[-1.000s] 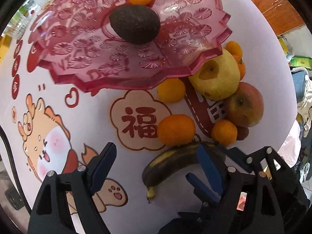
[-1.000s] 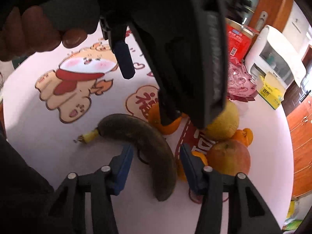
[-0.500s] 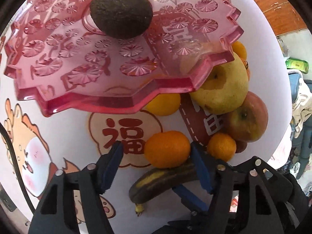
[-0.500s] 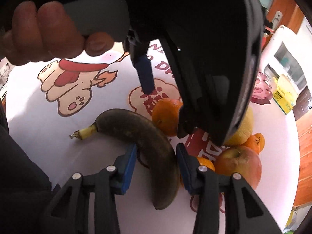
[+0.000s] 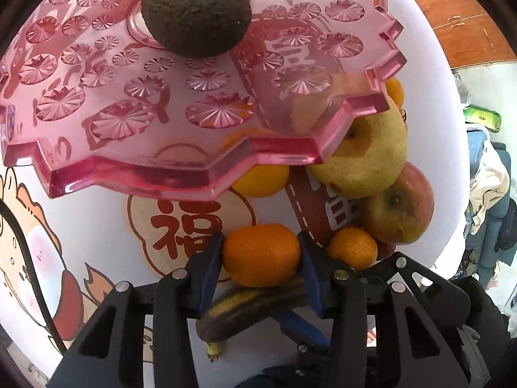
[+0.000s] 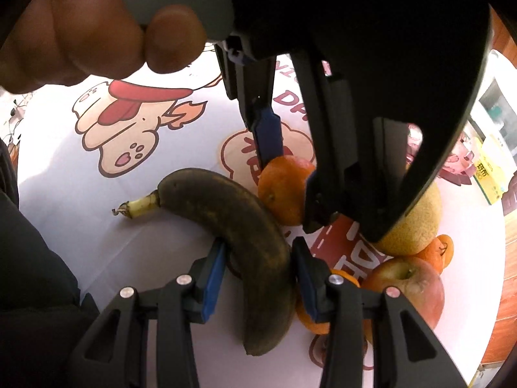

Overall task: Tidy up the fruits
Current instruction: 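Grasp the dark banana with the right tool while the left tool grasps an orange, then lower the banana and orange into the pink bowl and open both tools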

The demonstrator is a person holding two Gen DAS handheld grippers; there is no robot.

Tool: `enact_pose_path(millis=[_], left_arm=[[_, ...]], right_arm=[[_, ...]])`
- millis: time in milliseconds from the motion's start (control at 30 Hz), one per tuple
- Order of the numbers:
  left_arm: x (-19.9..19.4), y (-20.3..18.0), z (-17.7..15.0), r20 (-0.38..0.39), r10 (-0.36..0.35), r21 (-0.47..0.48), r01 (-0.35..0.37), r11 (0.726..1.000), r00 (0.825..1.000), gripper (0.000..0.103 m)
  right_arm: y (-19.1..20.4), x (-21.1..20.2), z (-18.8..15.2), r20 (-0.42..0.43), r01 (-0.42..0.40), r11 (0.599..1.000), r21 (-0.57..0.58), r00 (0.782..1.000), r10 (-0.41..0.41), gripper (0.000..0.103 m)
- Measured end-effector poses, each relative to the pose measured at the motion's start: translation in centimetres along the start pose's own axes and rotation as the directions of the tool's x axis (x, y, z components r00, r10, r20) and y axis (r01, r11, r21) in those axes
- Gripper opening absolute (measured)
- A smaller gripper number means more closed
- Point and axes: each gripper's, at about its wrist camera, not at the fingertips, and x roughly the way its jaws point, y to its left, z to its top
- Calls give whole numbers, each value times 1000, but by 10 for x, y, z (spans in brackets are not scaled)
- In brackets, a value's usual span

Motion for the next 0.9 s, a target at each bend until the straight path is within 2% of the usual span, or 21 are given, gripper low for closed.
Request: enact_pose_path(millis=[133, 200, 333, 567, 733, 900], left_arm=[[3, 0, -4, 12, 8, -10, -8, 1000, 1000, 43], [-7, 5, -14, 30, 27, -17, -26, 1000, 999, 43], [-24, 13, -24, 64, 22, -46, -19, 999, 998, 43], [-59, 31, -44, 129, 20, -100, -7, 995, 991, 43], [-88, 43, -66, 198, 30, -147, -1, 989, 980, 43], [-123, 56, -98, 276, 52, -210, 7, 978, 960, 43]], right_arm=[[-1, 3, 4, -8, -1, 1000, 6, 1000, 1, 40], [-1, 1, 4, -14, 4, 1000, 13, 1000, -4, 38], [-1, -3, 1, -27, 10, 999, 43, 1000, -9, 34], [-1, -13, -2, -59, -4, 978, 210, 998, 17, 31], [-1, -28, -8, -8, -75, 937, 342, 997, 82, 31], [8, -43, -16, 24, -77, 933, 352, 997, 73, 31]])
